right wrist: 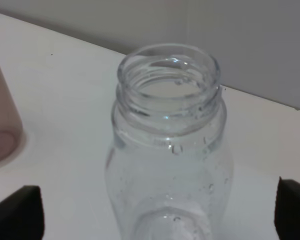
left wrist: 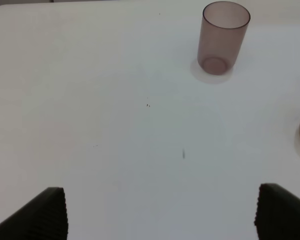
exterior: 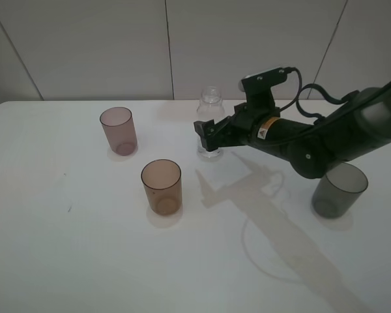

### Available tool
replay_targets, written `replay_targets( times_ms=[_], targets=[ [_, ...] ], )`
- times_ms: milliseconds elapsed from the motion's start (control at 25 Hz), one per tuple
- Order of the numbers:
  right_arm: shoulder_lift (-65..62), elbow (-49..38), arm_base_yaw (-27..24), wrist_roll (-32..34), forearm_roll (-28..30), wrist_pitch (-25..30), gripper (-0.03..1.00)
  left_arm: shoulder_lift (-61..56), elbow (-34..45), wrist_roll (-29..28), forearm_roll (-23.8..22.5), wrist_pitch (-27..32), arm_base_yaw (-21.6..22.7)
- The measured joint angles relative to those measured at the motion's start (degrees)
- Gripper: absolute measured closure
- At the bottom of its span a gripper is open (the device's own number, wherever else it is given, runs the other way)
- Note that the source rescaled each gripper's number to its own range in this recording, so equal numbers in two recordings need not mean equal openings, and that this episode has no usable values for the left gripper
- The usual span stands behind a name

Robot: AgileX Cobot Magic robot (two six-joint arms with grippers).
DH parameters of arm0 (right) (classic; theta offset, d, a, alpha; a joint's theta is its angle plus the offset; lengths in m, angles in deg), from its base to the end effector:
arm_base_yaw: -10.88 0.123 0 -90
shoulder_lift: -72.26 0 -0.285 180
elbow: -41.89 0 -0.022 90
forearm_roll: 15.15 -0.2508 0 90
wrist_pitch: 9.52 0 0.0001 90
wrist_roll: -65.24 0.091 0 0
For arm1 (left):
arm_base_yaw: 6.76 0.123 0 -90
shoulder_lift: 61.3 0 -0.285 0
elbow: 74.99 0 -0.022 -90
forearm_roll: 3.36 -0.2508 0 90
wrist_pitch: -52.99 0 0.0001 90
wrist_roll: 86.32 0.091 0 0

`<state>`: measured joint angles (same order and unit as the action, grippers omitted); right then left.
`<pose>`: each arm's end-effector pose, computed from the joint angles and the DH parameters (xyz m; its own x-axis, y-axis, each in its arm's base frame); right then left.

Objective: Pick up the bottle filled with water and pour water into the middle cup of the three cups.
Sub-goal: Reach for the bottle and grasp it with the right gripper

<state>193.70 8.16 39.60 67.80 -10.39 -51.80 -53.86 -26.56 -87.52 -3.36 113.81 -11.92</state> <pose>0.3111 0.1763 0.1122 -0.3336 -0.2020 -0.9208 -0.5305 0.8476 0.0063 -0.0061 0.0005 0.2779 -0.4491 0.0195 -0.8933 0.0805 0.9966 -0.0187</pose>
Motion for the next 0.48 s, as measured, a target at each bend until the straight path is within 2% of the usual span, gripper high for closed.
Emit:
replay_targets(
  times_ms=[200, 480],
  targets=[
    [2.6, 0.0, 0.0, 1.7, -0.2, -4.2, -0.03, 0.0, 0.0, 0.0, 0.0, 0.0, 0.0],
    [4.7, 1.3, 0.0, 1.8, -0.2, -5.7, -0.03, 0.0, 0.0, 0.0, 0.0, 0.0, 0.0]
  ],
)
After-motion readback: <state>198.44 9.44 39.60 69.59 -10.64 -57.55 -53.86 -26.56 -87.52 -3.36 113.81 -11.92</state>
